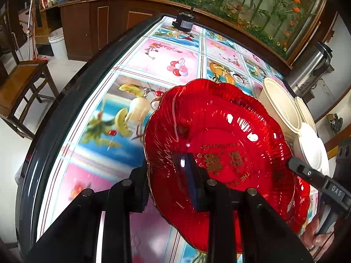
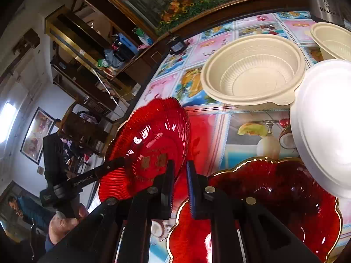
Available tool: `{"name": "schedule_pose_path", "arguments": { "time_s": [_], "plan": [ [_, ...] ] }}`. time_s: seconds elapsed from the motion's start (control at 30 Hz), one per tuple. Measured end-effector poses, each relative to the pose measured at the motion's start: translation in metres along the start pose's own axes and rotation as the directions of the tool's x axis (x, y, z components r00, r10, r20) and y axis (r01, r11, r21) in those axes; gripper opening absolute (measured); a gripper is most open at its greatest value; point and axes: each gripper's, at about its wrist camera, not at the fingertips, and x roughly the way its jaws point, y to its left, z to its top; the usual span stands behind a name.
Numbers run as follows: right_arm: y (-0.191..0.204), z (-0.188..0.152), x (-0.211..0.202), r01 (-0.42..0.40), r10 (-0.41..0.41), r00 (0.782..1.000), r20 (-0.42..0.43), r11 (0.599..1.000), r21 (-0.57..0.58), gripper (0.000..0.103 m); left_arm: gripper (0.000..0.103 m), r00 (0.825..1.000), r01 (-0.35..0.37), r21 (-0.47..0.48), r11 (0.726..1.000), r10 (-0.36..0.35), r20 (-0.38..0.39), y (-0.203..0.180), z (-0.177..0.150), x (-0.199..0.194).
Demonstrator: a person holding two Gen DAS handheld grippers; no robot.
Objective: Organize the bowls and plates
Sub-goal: 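Lift the large red plate with the left gripper and lower it beside the table edge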
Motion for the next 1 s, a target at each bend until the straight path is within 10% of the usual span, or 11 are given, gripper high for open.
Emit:
{"name": "schedule_pose_path", "arguments": {
  "time_s": [1.0],
  "plan": [
    [0.063,-0.072,-0.025,-0.042,0.028,0.997,-0.072,0.979,-0.202,0.015,0.027,0.997,-0.029,-0.051,0.998,0.032,0.069,0.033,-0.094,-0.069]
  ]
}}
